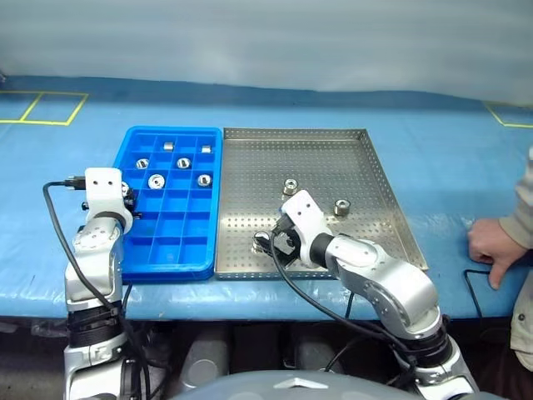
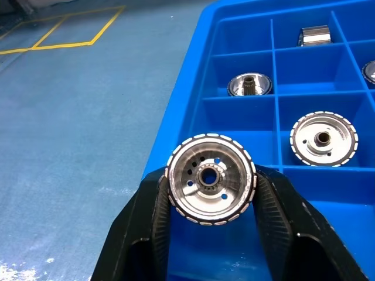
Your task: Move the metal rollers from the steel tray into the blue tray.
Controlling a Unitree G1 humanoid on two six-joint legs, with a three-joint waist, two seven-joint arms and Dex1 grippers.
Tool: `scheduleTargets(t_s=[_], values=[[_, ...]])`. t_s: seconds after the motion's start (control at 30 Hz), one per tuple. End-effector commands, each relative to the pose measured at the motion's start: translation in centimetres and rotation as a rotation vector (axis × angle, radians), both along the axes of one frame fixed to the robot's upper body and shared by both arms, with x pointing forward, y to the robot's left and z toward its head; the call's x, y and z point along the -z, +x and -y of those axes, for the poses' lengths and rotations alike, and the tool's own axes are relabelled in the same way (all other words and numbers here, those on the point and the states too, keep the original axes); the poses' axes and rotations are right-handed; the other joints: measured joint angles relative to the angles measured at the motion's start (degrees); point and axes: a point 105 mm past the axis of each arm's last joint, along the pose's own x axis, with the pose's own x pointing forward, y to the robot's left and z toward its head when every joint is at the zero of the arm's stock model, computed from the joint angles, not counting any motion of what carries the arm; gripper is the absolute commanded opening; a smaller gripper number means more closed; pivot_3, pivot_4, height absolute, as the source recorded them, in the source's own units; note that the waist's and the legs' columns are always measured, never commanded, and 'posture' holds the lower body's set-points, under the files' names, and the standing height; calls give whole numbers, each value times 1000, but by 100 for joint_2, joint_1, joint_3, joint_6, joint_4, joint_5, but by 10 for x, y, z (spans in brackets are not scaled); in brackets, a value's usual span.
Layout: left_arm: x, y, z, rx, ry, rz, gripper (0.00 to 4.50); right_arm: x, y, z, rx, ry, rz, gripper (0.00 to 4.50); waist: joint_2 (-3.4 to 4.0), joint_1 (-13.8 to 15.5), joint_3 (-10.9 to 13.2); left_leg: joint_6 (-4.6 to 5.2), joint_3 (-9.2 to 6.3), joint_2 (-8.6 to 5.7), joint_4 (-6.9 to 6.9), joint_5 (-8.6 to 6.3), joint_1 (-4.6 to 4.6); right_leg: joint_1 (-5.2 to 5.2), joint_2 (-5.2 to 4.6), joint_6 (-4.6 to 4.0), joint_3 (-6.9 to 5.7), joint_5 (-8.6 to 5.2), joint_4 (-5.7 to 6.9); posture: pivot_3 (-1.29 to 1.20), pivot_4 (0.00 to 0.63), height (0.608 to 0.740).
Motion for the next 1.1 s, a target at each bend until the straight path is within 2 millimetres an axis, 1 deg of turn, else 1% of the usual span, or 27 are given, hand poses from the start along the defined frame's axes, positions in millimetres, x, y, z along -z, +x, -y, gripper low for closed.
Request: scheduleTargets(t_s=[0.03,0.1,0.13,0.2,0.27,0.3,0.37,0.43,0.5,0.53,0.63,0.73,0.87,0.97,1.1], values=[[-12,-1,-2,-27,14,35,2631,-12,-1,3,16,20,49,4500,0,-21,0,0,0,0,0,0,0,0,0,0,0,0,0,111,150,740],[-22,-1,5,-5,-4,76,3334,-12,-2,4,23,20,49,4500,0,-34,0,0,0,1,0,0,0,-1,0,2,0,1,0,81,150,740],[-33,1,15,41,-16,121,3604,-13,-2,5,29,20,52,4500,-1,-42,1,0,0,1,0,0,0,-1,0,2,0,1,0,81,150,740],[-49,3,28,106,-12,181,3604,-15,-2,7,37,20,60,4500,-2,-43,1,0,0,2,0,0,-4,-3,-2,1,-1,1,0,70,150,740],[-67,8,45,200,-61,245,3604,-19,0,14,64,20,72,4500,-2,-35,1,0,0,1,0,0,-3,-2,-4,-2,0,-1,0,61,150,740],[-73,10,57,268,-86,256,3604,-20,1,17,78,20,76,4500,-2,-31,1,0,-1,1,1,1,-4,-2,-4,-2,-1,-1,0,61,150,740],[-77,12,73,374,-113,253,3604,-20,2,22,94,17,79,4500,-1,-51,1,1,1,0,7,0,-4,0,-4,-5,-2,-2,0,52,150,740],[-74,10,111,603,-150,191,3604,-19,1,31,127,3,77,4500,-1,-86,1,3,5,-2,7,-1,-1,2,-4,-4,4,-2,-2,41,150,740],[-67,7,136,762,-167,112,3604,-17,1,39,154,-10,74,4500,0,-108,1,5,6,-2,7,-2,-2,1,-2,-3,5,-3,-3,24,150,740],[-64,6,142,799,-179,82,3604,-17,0,41,161,-13,73,4500,0,-129,2,6,7,-2,7,-2,-3,-1,-1,-3,6,-3,-4,20,150,740],[-48,7,167,922,-195,-35,3604,-13,-3,49,196,-24,62,4500,0,-172,2,6,8,0,7,-3,-4,-2,1,11,7,-11,-3,1,150,740],[-33,9,189,998,-209,-126,3604,-10,-7,55,224,-38,57,4500,2,-204,1,7,8,1,7,-2,0,-1,5,20,9,-18,-1,-21,150,740],[-15,12,221,1072,-248,-188,3604,-7,-10,57,253,-37,52,4500,2,-291,2,9,14,-2,8,-3,-2,-3,4,23,19,-17,-2,-52,150,740],[-6,14,241,1098,-247,-207,3604,-6,-13,56,263,-32,50,4500,2,-326,2,13,16,-3,10,-5,-4,-4,4,26,22,-15,-5,-60,150,740],[3,17,258,1119,-246,-229,3604,-6,-15,56,268,-31,49,4500,2,-388,2,14,19,-1,10,-6,-4,-7,5,26,26,-15,-4,-85,150,740]])
